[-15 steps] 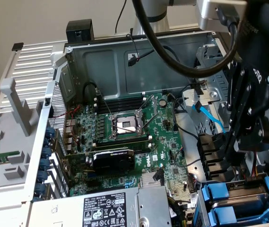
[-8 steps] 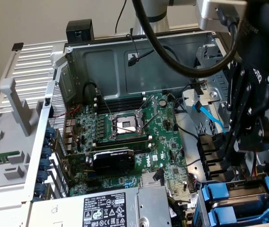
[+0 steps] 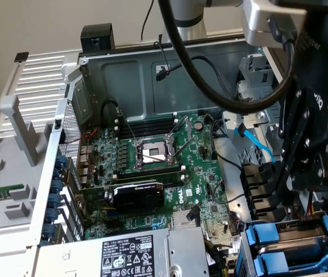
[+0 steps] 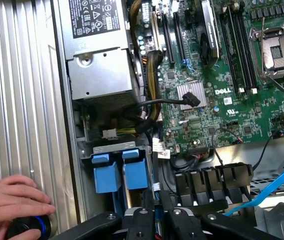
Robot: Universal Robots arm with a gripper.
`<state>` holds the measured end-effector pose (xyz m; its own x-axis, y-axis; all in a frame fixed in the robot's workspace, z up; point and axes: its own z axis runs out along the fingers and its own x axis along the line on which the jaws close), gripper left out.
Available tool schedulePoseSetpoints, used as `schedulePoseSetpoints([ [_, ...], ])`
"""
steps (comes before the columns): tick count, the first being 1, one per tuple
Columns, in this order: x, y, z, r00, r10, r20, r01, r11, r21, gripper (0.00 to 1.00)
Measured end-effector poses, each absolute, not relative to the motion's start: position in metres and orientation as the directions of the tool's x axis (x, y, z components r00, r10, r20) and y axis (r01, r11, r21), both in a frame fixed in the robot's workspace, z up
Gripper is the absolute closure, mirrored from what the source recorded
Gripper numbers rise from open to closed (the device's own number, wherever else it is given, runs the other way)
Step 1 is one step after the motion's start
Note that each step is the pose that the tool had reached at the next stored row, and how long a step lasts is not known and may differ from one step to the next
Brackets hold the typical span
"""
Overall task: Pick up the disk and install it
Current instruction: 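Insert the second disk wire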
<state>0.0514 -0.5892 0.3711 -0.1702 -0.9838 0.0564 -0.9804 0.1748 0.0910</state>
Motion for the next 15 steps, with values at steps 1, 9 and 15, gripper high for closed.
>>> schedulePoseSetpoints([
  [1,0.0514,-0.591,0.3711,-0.17,-0.984,0.052,-0.98,0.174,0.092,0.84],
  [9,0.0516,-0.5939,0.371,-0.159,-0.987,0.022,-0.985,0.16,0.069,0.84],
  [15,0.0499,-0.595,0.37,-0.133,-0.991,0.018,-0.99,0.133,0.047,0.84],
])
